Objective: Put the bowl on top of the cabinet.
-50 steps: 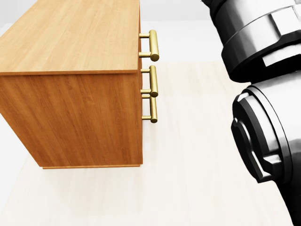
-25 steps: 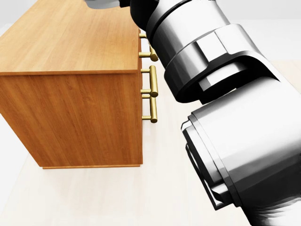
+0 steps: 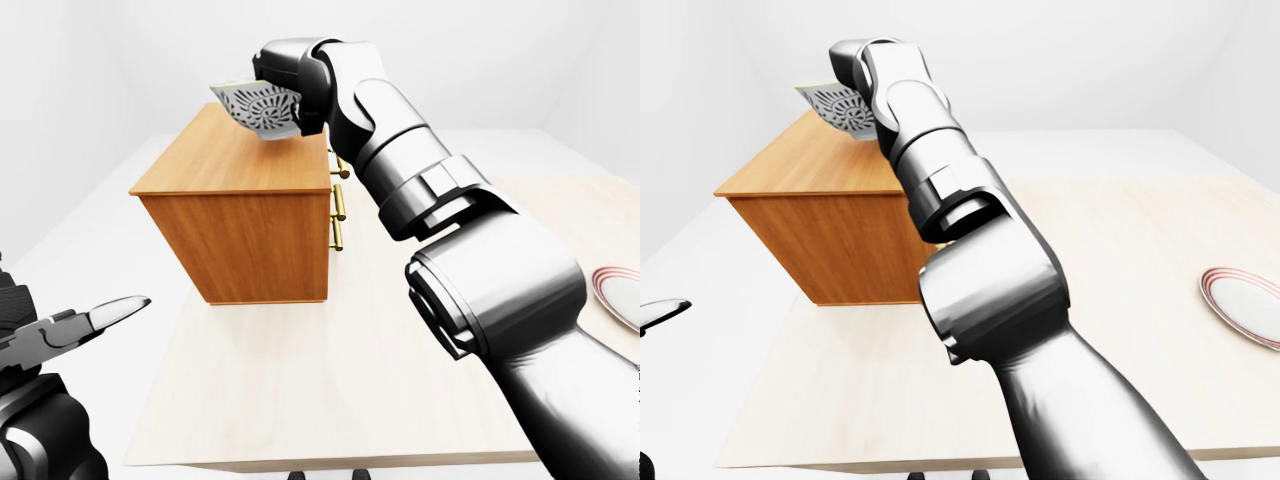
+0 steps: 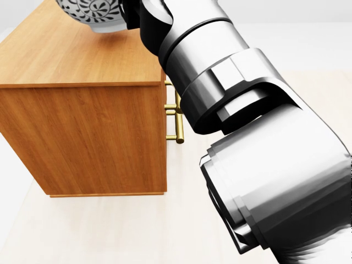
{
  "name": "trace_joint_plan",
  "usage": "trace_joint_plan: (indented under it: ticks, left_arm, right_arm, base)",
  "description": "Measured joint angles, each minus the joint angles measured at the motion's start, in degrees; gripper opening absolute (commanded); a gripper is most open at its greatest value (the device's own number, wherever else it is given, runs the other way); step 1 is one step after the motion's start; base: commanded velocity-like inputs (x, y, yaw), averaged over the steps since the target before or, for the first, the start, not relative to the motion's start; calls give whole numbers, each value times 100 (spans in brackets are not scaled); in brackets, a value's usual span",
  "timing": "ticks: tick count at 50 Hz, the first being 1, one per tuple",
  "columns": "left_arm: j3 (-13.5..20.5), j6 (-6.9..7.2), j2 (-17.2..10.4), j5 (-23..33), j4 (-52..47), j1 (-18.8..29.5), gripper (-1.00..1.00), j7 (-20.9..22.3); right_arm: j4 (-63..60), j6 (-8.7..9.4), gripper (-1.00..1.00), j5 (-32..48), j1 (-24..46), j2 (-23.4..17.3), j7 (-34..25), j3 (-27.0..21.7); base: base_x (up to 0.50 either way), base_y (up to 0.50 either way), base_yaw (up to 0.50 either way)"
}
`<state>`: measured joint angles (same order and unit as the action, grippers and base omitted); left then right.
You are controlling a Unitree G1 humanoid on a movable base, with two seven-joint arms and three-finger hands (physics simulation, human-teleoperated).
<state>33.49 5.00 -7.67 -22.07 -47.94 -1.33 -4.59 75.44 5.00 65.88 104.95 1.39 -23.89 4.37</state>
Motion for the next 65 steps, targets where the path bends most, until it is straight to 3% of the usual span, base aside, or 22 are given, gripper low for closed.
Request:
trace_joint_plan:
  ticks: [52, 56, 57, 58, 61, 64, 65]
  left_arm:
    - [-16, 0, 18, -10, 36, -32, 100, 6]
    - [-21, 0, 22, -9, 30, -35, 100, 8]
    - [-22, 0, 23, -8, 30, -35, 100, 9]
    - [-23, 0, 23, -8, 30, -36, 100, 10]
    - [-25, 0, 26, -6, 30, -37, 100, 12]
    - [-25, 0, 28, -7, 28, -37, 100, 12]
    - [-25, 0, 28, -7, 27, -38, 100, 12]
  right_arm:
    - [-118, 0, -100, 55, -284, 16, 19, -225]
    - [-115, 0, -70, 80, -304, 11, 11, -209]
    - [-112, -1, -44, 105, -322, 10, 5, -202]
    - [-104, 0, -36, 123, -343, 9, 3, -187]
    - [-105, -1, -36, 176, -380, 7, 18, -162]
    - [-113, 0, -1, 212, -381, 0, 29, -150]
    - [-105, 0, -1, 220, -397, 0, 23, -137]
  base:
    - [0, 0, 0]
    - [0, 0, 0]
    - [0, 0, 0]
    - [0, 0, 0]
    - [0, 0, 0]
    - [0, 0, 0]
    - [0, 0, 0]
